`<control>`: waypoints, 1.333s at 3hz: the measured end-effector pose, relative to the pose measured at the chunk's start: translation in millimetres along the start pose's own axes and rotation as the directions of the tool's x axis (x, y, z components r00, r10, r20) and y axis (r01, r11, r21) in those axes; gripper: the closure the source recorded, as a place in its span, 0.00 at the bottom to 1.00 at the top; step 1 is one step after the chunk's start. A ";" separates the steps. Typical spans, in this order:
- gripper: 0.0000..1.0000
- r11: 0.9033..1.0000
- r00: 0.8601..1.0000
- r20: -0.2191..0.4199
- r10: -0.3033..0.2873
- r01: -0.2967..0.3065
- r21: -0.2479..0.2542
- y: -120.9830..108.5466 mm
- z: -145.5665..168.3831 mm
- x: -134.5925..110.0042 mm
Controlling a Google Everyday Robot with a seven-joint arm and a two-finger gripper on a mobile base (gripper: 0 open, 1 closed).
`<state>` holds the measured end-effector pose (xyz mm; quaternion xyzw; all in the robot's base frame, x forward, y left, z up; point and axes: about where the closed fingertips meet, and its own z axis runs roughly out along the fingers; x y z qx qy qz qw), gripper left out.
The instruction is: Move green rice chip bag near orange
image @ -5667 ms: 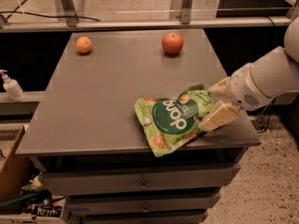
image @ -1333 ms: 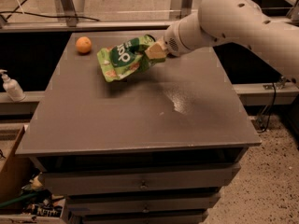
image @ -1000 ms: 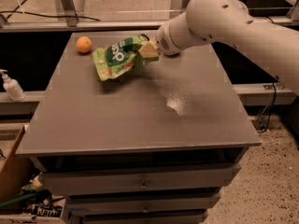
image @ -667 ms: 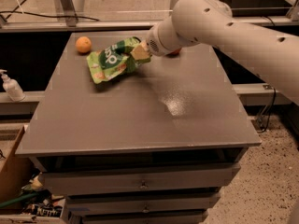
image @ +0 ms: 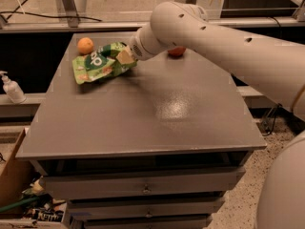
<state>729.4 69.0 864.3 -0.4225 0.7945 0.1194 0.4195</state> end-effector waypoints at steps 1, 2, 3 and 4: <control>1.00 1.000 1.000 -0.008 -0.022 0.022 -0.018 11.6 24.0 -11.5; 1.00 0.999 0.999 -0.008 -0.033 0.033 -0.016 10.0 28.2 -16.3; 0.82 0.999 0.999 -0.007 -0.034 0.034 -0.022 6.7 28.3 -19.2; 0.59 0.999 0.999 -0.011 -0.033 0.033 -0.024 2.1 23.6 -16.8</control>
Offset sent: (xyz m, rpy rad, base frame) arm 0.0148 0.0338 -0.0088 -0.0252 -0.0009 0.0300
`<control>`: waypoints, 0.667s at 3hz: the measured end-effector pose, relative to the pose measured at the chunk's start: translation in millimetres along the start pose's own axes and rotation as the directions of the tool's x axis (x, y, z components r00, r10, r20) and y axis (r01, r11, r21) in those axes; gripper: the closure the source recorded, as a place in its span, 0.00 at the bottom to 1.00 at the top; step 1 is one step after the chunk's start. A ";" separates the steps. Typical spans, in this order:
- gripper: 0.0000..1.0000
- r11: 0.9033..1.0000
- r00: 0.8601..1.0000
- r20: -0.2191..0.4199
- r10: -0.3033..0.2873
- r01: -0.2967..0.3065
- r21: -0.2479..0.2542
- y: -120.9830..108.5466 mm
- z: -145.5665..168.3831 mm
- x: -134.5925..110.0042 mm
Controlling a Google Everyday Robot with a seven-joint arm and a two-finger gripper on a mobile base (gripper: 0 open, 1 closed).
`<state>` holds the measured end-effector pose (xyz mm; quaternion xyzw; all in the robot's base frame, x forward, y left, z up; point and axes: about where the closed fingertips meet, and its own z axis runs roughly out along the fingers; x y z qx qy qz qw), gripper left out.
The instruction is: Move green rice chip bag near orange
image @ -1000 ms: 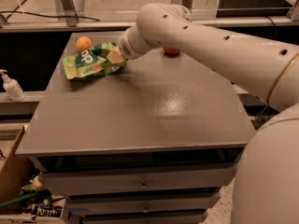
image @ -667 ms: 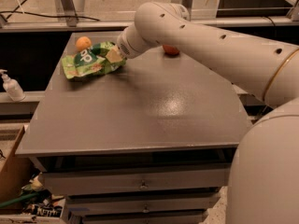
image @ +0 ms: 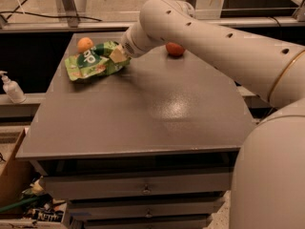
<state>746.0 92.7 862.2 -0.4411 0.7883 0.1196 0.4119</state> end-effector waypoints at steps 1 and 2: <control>0.36 1.000 1.000 0.000 0.001 -0.001 0.000 -3.2 -6.6 2.2; 0.12 1.000 1.000 0.000 0.002 -0.002 -0.005 -1.8 -9.8 3.6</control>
Offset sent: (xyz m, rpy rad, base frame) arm -0.0079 -0.0144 0.0071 0.0059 0.0042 0.0011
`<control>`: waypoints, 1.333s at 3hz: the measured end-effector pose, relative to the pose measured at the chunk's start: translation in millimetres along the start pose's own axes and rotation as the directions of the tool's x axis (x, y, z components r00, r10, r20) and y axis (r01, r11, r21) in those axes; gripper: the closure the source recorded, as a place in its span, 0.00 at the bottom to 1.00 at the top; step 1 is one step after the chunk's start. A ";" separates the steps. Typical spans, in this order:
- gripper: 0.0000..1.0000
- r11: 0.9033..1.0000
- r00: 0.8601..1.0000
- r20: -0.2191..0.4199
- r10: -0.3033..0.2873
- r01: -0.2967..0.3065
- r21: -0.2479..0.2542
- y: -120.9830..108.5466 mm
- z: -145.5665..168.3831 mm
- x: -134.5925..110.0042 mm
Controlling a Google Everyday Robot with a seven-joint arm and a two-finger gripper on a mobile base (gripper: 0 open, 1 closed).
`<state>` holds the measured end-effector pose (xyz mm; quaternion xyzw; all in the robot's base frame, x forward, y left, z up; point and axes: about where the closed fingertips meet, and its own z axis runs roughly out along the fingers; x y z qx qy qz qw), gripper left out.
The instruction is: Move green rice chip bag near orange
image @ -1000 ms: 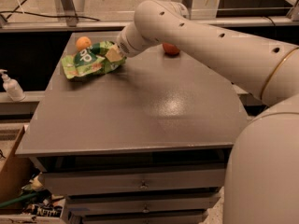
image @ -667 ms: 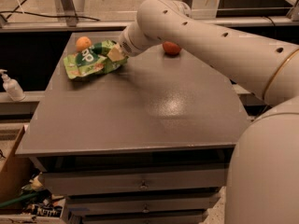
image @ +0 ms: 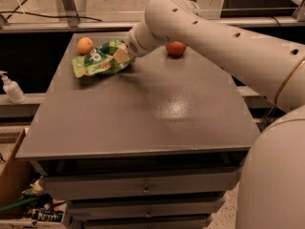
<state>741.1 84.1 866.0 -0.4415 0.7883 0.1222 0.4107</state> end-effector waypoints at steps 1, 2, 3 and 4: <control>0.00 1.000 1.000 -0.001 -0.001 0.001 -0.010 2.9 -0.1 0.1; 0.00 0.999 1.000 0.004 -0.008 0.008 -0.044 9.2 -4.2 0.6; 0.00 0.994 1.000 0.012 -0.025 0.026 -0.109 16.3 -22.3 10.8; 0.00 0.984 0.998 0.031 -0.046 0.051 -0.168 16.4 -52.8 33.3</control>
Offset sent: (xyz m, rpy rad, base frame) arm -0.0198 0.0003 0.0051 0.0244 0.0367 0.0801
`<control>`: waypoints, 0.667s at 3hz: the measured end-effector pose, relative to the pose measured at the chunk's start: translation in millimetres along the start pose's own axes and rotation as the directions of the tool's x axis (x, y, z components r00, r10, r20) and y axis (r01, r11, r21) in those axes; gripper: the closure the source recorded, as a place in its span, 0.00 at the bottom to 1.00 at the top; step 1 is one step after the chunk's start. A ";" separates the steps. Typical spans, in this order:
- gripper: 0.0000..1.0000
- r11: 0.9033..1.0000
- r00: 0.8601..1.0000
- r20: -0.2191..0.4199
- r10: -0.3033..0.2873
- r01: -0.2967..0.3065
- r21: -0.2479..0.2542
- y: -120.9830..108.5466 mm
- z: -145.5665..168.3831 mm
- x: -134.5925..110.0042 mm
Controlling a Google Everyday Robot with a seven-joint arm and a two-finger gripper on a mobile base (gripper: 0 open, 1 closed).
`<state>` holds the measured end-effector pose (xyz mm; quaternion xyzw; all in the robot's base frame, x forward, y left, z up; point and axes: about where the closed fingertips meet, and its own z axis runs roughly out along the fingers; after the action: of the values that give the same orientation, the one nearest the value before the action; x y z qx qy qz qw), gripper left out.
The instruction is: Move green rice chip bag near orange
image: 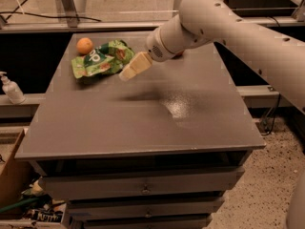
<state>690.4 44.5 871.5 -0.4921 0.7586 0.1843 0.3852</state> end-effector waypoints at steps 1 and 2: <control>0.00 0.999 0.999 0.034 -0.023 0.024 -0.033 -5.8 -42.1 23.6; 0.00 0.998 0.997 0.070 -0.029 0.033 -0.056 -18.6 -86.8 50.7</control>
Offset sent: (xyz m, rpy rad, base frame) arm -0.0397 -0.1636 0.0319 0.1075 -0.0282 0.0821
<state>660.9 -51.7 889.6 -0.5079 0.7316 0.2167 0.3997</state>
